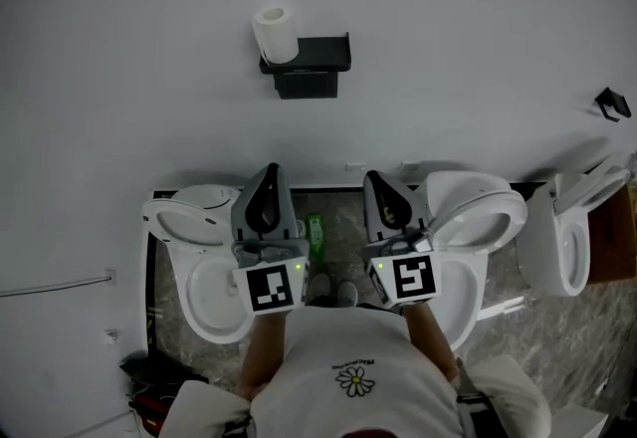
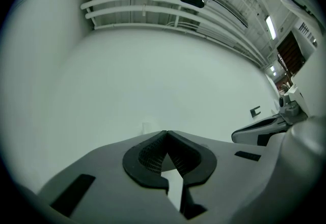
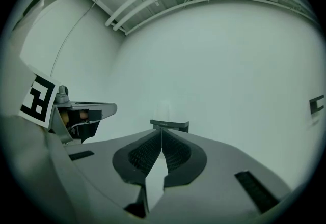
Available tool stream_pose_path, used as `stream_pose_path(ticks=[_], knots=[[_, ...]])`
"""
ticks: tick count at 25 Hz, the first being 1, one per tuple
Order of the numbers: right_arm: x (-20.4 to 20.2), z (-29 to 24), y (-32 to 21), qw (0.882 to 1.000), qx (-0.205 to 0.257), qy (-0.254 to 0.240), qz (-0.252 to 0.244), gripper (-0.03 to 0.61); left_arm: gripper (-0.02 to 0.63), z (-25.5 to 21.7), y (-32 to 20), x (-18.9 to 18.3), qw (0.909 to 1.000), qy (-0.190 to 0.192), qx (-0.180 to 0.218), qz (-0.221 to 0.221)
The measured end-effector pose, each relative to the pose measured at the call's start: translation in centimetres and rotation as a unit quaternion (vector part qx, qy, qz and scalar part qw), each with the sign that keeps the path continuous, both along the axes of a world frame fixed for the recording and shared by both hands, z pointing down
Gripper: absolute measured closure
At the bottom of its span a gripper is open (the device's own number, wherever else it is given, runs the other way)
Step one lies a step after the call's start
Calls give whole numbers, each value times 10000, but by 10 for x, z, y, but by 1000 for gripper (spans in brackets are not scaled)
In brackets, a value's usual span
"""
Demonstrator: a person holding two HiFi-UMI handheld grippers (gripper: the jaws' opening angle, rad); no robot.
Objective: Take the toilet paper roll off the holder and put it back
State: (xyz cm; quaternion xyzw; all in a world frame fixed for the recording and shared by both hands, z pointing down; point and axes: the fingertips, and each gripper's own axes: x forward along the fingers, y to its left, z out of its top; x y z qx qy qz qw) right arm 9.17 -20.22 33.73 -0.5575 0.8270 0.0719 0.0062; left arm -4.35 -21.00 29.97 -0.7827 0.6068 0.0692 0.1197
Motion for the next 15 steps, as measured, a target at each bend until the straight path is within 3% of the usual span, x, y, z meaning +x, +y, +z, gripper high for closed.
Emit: stream_pose_path(ticks=[4, 15], knots=[[-5, 0, -10, 9997, 181, 132, -101, 568, 596, -2, -9, 2, 10000, -76, 24, 38], [-14, 2, -37, 10000, 36, -36, 45, 568, 597, -12, -28, -21, 9999, -68, 122, -51]])
